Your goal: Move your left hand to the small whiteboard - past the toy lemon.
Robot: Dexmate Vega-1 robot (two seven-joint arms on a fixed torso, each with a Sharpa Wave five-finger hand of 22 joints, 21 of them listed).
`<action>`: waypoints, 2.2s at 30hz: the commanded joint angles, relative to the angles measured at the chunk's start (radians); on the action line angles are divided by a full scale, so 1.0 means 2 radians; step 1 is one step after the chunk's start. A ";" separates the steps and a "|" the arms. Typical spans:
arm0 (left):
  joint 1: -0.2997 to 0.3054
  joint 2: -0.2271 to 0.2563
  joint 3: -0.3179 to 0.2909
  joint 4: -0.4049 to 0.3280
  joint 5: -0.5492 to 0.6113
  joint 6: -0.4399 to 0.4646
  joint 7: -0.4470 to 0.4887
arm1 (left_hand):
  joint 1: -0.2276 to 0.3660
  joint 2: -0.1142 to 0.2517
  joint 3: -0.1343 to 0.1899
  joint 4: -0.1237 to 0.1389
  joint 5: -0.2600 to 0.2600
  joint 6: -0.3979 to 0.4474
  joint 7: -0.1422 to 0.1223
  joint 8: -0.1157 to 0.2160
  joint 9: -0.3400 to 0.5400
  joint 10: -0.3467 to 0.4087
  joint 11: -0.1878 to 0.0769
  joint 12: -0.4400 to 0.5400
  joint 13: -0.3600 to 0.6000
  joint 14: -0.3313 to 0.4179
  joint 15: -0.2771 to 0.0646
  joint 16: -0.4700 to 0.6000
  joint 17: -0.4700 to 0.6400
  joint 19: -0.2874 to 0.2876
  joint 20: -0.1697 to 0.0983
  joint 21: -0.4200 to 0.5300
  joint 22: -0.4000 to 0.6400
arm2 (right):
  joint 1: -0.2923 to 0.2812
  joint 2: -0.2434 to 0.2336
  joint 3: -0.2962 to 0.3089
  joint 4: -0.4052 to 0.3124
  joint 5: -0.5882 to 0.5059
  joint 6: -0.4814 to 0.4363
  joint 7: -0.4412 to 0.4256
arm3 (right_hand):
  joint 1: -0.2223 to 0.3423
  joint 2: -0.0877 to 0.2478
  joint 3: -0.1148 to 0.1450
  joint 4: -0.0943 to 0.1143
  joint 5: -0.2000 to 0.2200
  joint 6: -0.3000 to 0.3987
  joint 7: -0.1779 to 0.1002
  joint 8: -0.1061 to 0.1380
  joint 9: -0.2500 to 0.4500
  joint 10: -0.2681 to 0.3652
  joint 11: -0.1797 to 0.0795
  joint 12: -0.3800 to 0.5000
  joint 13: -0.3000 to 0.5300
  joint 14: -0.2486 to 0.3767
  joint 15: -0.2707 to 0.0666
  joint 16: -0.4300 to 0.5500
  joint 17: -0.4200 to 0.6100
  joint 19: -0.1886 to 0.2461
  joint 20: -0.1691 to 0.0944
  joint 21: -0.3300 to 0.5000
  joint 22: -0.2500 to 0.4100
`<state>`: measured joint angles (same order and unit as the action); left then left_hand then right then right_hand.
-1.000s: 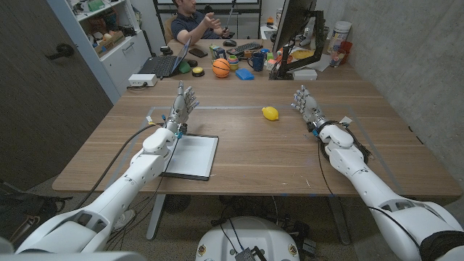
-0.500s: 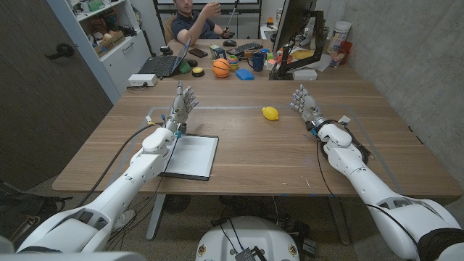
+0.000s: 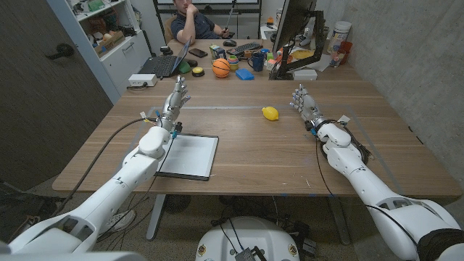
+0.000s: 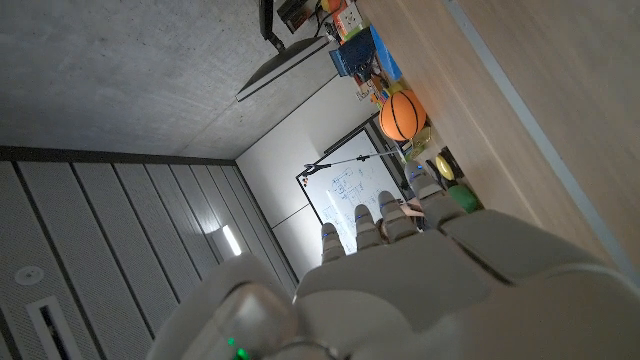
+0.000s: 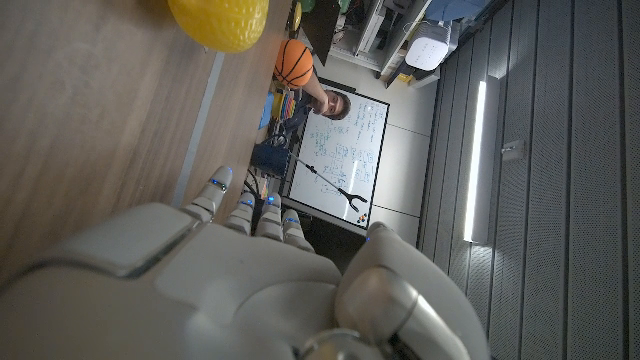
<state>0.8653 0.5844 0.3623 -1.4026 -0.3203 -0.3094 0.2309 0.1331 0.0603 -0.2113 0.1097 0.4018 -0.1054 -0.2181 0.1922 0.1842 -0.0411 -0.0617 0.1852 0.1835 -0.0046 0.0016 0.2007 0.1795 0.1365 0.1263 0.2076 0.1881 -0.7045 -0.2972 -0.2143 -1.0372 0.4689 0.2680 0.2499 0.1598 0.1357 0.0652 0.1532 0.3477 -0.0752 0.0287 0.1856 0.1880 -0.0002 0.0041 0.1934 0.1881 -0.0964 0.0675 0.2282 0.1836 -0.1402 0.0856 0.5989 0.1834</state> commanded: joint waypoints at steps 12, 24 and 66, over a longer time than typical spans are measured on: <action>0.129 0.130 -0.053 -0.201 0.214 0.077 0.133 | 0.039 0.005 0.004 -0.017 0.008 -0.026 -0.002 -0.001 0.003 -0.016 -0.013 -0.002 0.004 -0.030 0.001 -0.006 0.001 -0.036 -0.003 -0.010 0.002 | 0.068 0.042 -0.013 0.128 0.006 0.028 0.074 | -0.005 0.003 -0.001 0.002 0.003 -0.002 0.001 0.003 0.001 0.000 0.002 0.000 0.002 0.002 -0.001 -0.001 0.001 0.003 0.000 -0.002 0.002; 0.157 0.169 -0.054 -0.236 0.289 0.118 0.144 | 0.056 0.006 0.005 -0.025 0.010 -0.038 -0.002 -0.001 0.004 -0.044 -0.017 -0.006 0.004 -0.054 -0.002 -0.008 0.002 -0.054 0.006 -0.011 0.002 | 0.050 0.027 -0.010 0.087 0.000 0.015 0.065 | -0.006 0.003 -0.002 0.002 0.003 -0.002 0.001 0.003 0.001 0.000 0.003 0.001 0.002 0.002 0.000 -0.002 0.001 0.003 0.001 -0.004 0.002; 0.243 0.279 -0.075 -0.345 0.350 0.269 0.070 | 0.125 -0.019 -0.005 -0.064 0.010 -0.058 -0.002 0.011 0.007 -0.063 -0.038 0.004 0.002 -0.061 -0.009 0.003 0.001 -0.018 0.037 -0.003 -0.004 | 0.062 0.030 -0.007 0.109 0.001 0.035 0.075 | -0.011 0.000 -0.005 0.003 0.002 -0.003 0.001 0.003 0.001 0.001 0.002 0.001 0.002 0.003 0.001 -0.002 0.001 0.004 0.001 -0.008 0.002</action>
<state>1.3138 1.1037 0.2270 -2.0541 0.3682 0.1805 0.3864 0.3705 0.0227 -0.2195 -0.0141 0.4182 -0.1698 -0.2198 0.2079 0.1932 -0.1724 -0.1327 0.1856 0.1858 -0.1294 -0.0122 0.2008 0.1792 0.0982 0.2002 0.2029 0.1812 -0.5893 -0.2431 -0.2281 -0.8362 0.4740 0.3223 0.3941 0.1437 0.1306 0.0609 0.1574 0.3477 -0.0752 0.0287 0.1856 0.1880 -0.0002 0.0041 0.1934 0.1881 -0.0964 0.0675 0.2282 0.1835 -0.1330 0.0857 0.5842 0.1835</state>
